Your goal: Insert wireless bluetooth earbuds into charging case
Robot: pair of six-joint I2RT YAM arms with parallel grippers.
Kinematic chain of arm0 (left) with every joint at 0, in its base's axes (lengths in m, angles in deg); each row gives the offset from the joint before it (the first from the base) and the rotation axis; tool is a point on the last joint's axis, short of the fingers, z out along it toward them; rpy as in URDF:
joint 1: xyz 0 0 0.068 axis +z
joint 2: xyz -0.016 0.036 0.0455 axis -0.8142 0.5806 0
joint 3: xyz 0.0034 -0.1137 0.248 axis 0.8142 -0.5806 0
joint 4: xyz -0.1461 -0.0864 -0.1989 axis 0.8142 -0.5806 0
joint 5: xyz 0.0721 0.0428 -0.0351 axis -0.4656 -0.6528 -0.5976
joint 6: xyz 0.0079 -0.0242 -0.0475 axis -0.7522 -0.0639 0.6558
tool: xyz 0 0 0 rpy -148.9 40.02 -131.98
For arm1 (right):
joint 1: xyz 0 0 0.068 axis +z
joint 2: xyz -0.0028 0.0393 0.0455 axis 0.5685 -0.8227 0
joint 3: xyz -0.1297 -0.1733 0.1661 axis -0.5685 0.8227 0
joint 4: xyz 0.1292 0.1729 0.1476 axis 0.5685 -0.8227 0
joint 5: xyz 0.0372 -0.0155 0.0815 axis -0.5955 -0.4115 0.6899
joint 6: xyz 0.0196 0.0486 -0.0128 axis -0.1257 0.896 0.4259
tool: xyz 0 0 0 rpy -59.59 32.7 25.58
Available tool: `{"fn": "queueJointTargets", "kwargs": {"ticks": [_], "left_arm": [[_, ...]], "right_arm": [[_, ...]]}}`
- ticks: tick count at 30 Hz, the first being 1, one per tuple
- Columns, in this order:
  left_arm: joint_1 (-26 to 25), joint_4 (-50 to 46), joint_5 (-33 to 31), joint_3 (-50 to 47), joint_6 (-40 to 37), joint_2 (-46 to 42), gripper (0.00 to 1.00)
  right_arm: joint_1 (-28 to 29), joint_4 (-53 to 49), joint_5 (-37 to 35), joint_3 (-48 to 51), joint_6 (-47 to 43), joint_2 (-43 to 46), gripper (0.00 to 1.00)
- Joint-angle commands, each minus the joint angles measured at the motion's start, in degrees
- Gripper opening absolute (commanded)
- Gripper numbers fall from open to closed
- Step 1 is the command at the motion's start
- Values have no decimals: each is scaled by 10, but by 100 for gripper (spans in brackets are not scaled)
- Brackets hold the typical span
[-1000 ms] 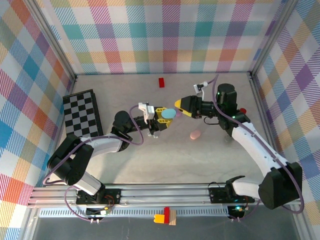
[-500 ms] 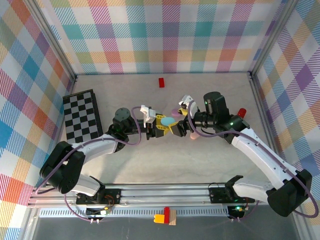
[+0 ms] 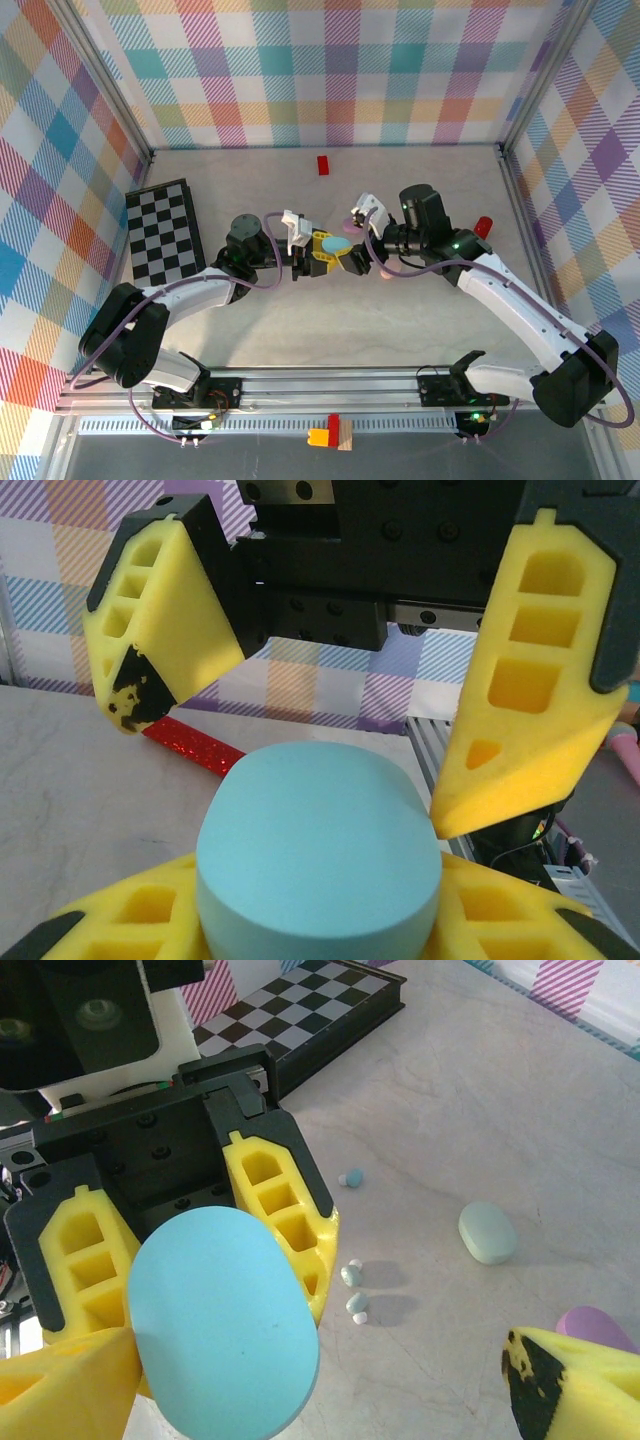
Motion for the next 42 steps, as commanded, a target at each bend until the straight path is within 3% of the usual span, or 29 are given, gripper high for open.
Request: {"fn": "queueJointTargets", "kwargs": {"ticks": [1, 8, 21, 39, 42], "left_arm": [[4, 17, 25, 15, 4, -15, 39], [4, -4, 30, 9, -15, -23, 39], [4, -14, 51, 5, -23, -35, 39], [9, -24, 20, -2, -26, -40, 39], [15, -20, 12, -7, -26, -39, 39]], "right_arm": [[5, 15, -45, 10, -16, 4, 92], [5, 71, -131, 29, 15, 35, 91], [4, 78, -138, 25, 36, 22, 91], [-34, 96, 43, 42, 79, 62, 92], [-61, 144, 81, 70, 133, 82, 92]]}}
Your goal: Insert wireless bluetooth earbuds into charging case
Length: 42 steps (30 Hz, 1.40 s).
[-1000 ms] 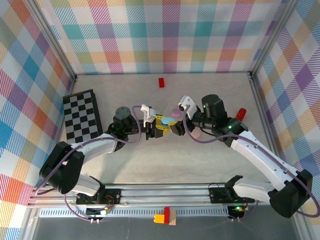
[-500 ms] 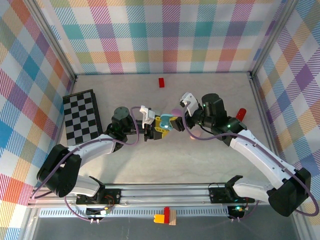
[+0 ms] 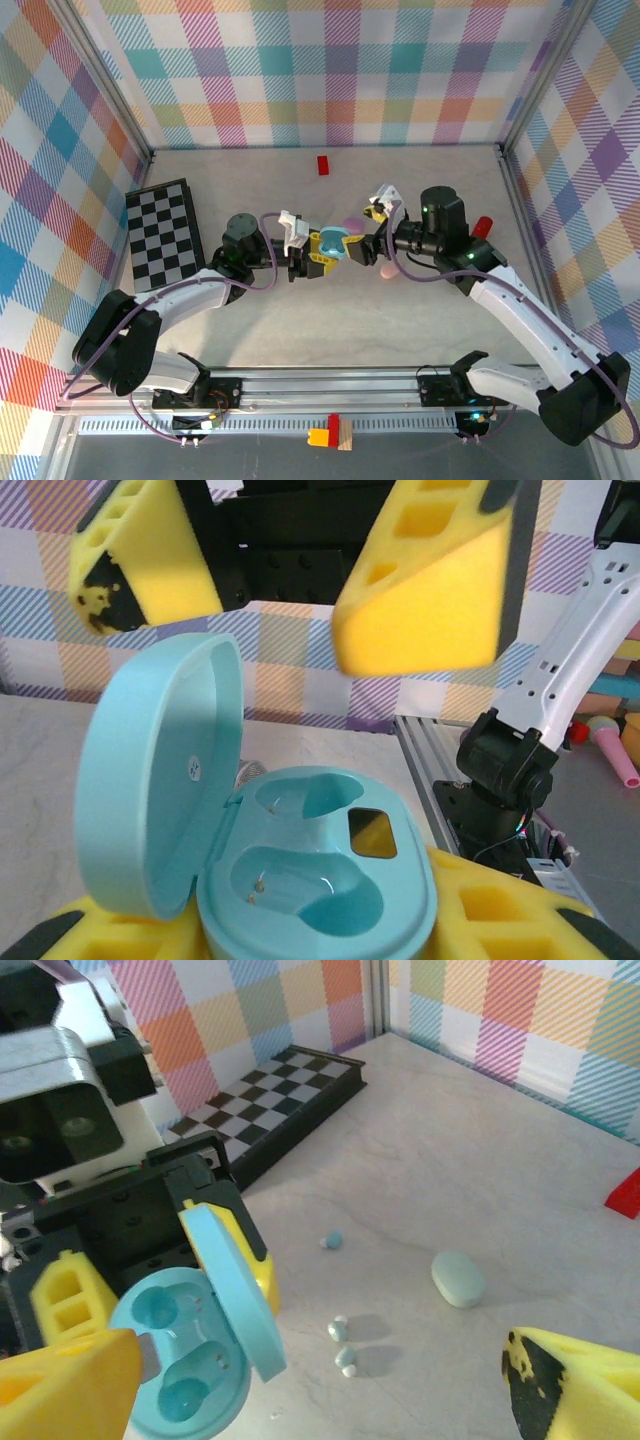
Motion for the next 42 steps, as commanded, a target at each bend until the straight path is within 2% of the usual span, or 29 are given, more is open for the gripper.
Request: {"fn": "queueJointTargets", "kwargs": {"ticks": [1, 3, 7, 11, 14, 18, 22, 24, 32, 36, 42], "left_arm": [[12, 11, -4, -8, -14, -11, 39], [21, 9, -16, -12, -14, -10, 39], [33, 39, -35, -29, -6, -14, 39], [39, 45, -38, -31, -1, -17, 39], [41, 47, -43, -34, 0, -21, 39], [43, 45, -47, -39, 0, -28, 39], [46, 47, -44, -47, 1, -38, 39], [54, 80, -39, -59, 23, -43, 39], [96, 226, -29, -103, 118, -36, 38], [114, 257, -26, -118, 136, -34, 38], [130, 264, -23, -126, 141, -35, 38]], "right_arm": [[-33, 72, 68, 34, 62, 26, 92], [-65, 115, 80, 58, 103, 35, 92], [-137, 148, 40, 83, 189, 16, 92], [-169, 60, -17, 36, 216, -75, 91], [-169, 1, -66, -13, 192, -160, 92], [-165, -29, -168, -63, 181, -253, 90], [-135, -102, -296, -148, 129, -349, 85], [-122, -146, -335, -196, 113, -394, 83], [-76, -243, -434, -352, 55, -546, 74], [-59, -269, -475, -403, 50, -592, 62], [-43, -299, -514, -461, 38, -653, 52]]}}
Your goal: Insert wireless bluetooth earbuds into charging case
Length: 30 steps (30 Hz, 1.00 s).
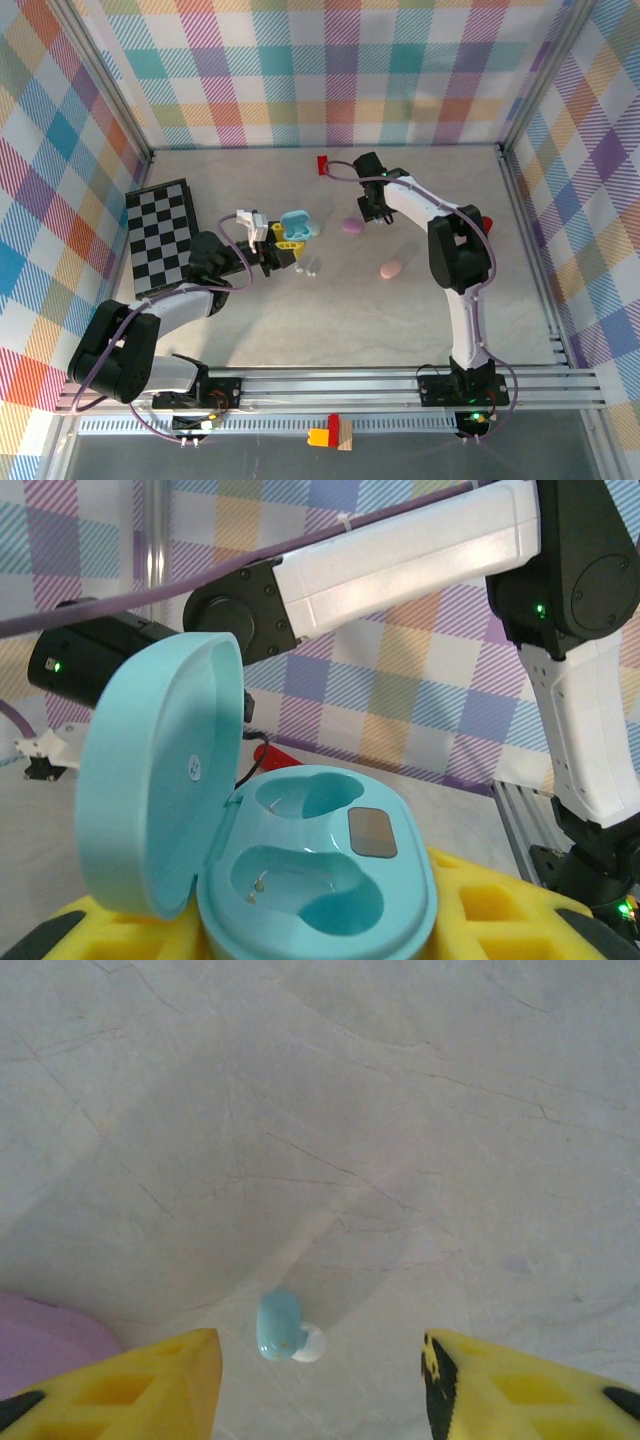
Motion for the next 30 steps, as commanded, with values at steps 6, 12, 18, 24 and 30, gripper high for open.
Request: {"fn": "queueJointTargets", "kwargs": {"ticks": [6, 12, 18, 24, 30], "left_arm": [[13, 47, 24, -6, 14, 1, 39], [14, 44, 30, -6, 14, -1, 40], [14, 43, 32, -8, 14, -4, 40], [14, 39, 34, -8, 12, -5, 40], [14, 23, 28, -9, -4, -11, 40]], "right_arm": [[14, -61, -50, -60, -18, -60, 45], [16, -73, -58, -75, -18, -85, 38], [16, -79, -57, -75, -15, -92, 30], [16, -85, -47, -77, -10, -95, 23], [16, -99, -8, -76, 2, -76, 21]]}}
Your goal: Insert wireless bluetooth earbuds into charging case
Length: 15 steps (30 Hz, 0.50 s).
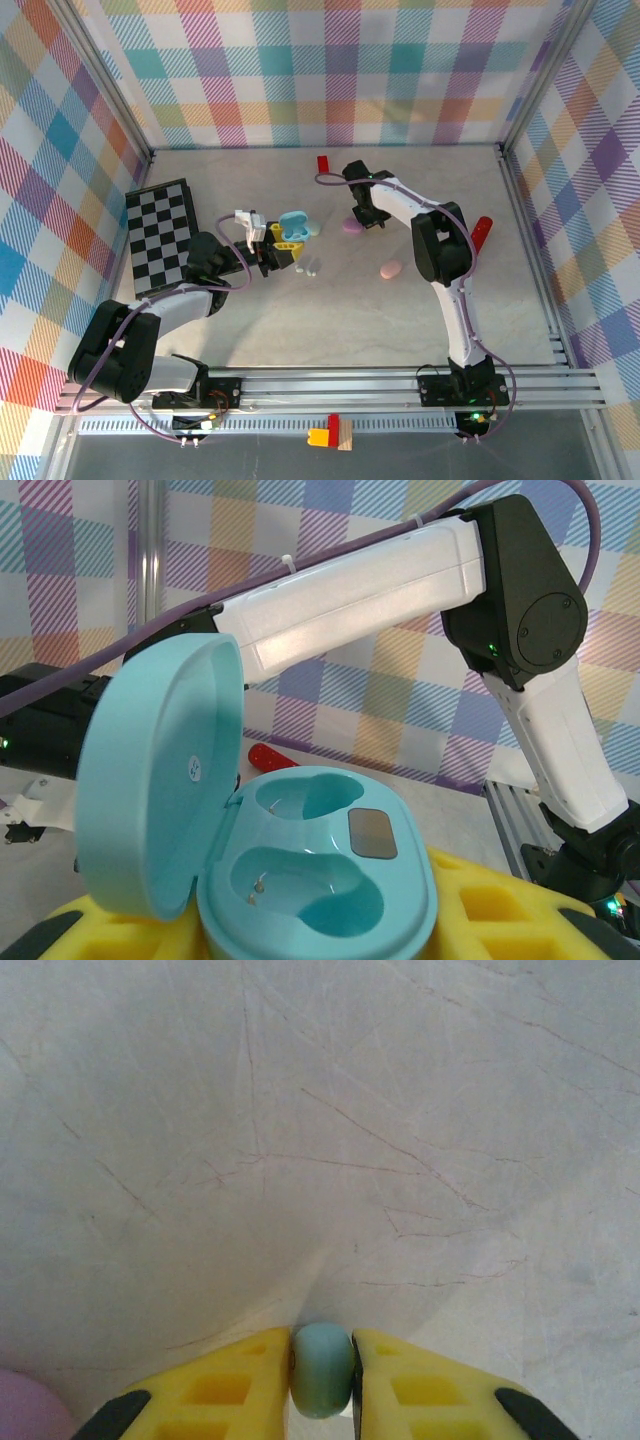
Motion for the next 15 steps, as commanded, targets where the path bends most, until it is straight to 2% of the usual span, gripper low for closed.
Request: {"fn": "queueJointTargets", "kwargs": {"ticks": [1, 5, 10, 15], "left_arm": [[8, 12, 10, -8, -17, -13, 39], [7, -32, -3, -3, -49, -21, 39], [0, -101, -43, 2, -107, -38, 39], [-14, -138, -89, 7, -145, -35, 40]], "right_arm": [[-1, -31, 40, -7, 16, 13, 21], [-11, -8, 93, 25, 42, 60, 21], [-29, 45, 183, 112, 77, 149, 22], [-66, 114, 337, 222, 139, 259, 22]]}}
